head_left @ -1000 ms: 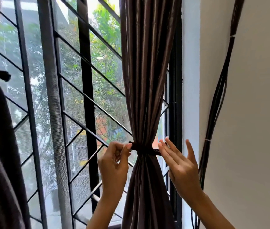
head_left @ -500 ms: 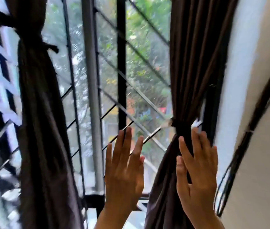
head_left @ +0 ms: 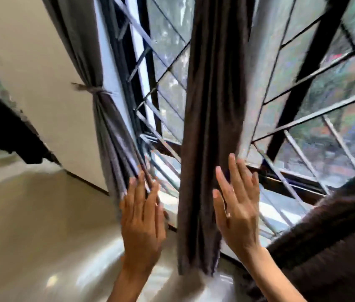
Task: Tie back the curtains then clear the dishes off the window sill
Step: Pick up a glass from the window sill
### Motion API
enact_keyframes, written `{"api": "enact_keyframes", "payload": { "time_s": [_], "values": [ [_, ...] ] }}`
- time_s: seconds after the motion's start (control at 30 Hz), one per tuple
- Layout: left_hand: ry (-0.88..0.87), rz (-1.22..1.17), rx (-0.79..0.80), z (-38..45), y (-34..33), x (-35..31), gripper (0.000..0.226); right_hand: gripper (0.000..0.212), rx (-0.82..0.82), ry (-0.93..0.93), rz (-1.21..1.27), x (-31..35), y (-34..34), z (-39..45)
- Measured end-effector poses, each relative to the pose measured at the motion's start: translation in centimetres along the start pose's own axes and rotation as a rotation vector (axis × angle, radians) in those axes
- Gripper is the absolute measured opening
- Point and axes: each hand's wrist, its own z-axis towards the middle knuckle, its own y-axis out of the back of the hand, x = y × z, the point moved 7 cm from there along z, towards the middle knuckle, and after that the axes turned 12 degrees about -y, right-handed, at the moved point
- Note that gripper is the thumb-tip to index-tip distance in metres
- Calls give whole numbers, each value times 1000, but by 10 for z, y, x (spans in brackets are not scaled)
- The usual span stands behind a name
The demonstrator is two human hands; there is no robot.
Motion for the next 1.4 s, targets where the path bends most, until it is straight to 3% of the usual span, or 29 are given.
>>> {"api": "enact_keyframes", "payload": {
  "time_s": [0.3, 0.5, 0.67, 0.97, 1.07, 1.2, 1.4],
  "values": [
    [-5, -147, 296, -47, -49, 159, 43, 38, 202, -93, -25, 73, -195, -52],
    [-49, -215, 417, -58, -113, 211, 43, 34, 240, -158, -110, 69, -283, -56],
    [-65, -278, 570, -69, -215, 210, 45, 34, 310, -261, -157, 0, -352, -65],
    [-53, -280, 707, -131, -412, 206, 50, 63, 516, -292, -385, -175, -471, -139],
    [-39, -280, 726, -165, -461, 207, 51, 48, 488, -249, -468, -217, -495, -183],
    [-108, -303, 751, -224, -527, 206, 54, 45, 603, -203, -525, -264, -539, -248],
    [-97, -273, 769, -279, -600, 223, 59, 37, 671, -542, -404, -323, -597, -294]
  ]
}}
